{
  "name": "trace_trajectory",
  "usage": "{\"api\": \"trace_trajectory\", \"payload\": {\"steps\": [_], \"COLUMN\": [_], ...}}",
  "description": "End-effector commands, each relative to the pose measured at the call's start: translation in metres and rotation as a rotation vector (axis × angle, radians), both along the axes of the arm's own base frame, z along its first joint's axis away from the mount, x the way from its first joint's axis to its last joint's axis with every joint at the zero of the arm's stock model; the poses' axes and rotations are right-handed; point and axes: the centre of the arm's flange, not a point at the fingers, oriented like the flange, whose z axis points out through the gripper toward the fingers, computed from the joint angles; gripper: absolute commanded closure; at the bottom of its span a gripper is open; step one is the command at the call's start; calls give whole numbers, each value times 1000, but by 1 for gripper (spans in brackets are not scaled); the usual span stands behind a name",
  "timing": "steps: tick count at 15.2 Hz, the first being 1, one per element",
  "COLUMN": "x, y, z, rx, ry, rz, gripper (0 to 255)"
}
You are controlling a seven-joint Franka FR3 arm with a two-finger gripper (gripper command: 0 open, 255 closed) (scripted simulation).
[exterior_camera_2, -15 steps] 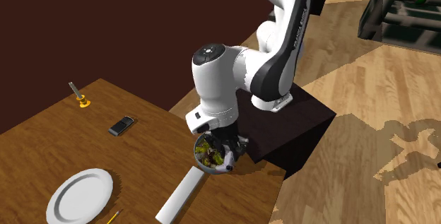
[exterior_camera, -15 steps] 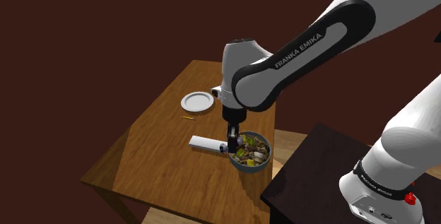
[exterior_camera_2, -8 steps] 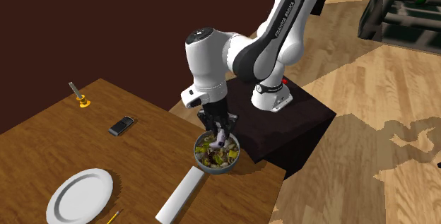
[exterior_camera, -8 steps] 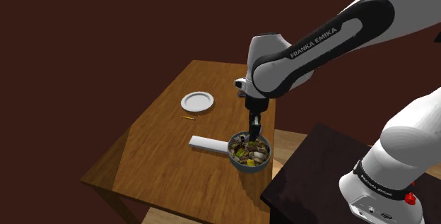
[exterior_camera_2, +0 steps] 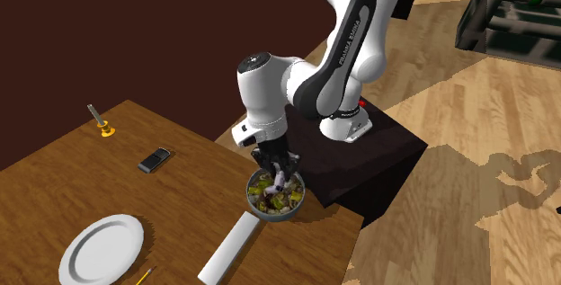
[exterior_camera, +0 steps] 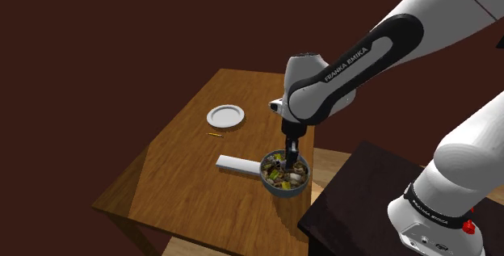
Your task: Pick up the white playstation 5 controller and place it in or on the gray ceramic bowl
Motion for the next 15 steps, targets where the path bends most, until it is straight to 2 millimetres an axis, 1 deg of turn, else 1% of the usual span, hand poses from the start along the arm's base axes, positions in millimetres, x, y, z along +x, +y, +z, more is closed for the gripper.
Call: {"api": "trace_trajectory", "payload": {"steps": [1, 6, 14, 15], "x": [0, 0, 0, 0], "y": [0, 0, 0, 0], "z": [-10, -35, -35, -35], "rx": [0, 0, 0, 0], "ry": [-1, -1, -1, -1], "rz": [0, 0, 0, 0], "gripper": [255, 255, 255, 0]}}
